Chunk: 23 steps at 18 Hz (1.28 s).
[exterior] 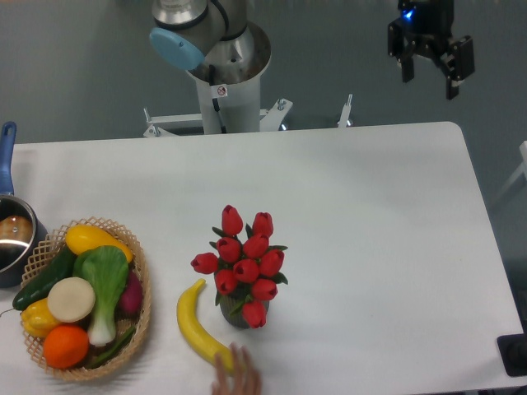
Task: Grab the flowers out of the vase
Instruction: 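Open the gripper and begin moving it toward the red tulips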
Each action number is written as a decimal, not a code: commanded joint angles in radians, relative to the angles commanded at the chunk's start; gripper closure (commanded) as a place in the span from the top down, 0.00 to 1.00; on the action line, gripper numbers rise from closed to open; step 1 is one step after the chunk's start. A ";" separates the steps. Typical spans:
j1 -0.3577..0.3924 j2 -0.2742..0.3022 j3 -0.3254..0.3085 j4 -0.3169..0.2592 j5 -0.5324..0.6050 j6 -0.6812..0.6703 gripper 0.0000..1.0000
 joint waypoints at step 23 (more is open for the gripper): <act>-0.057 -0.044 -0.061 0.041 -0.405 -0.462 1.00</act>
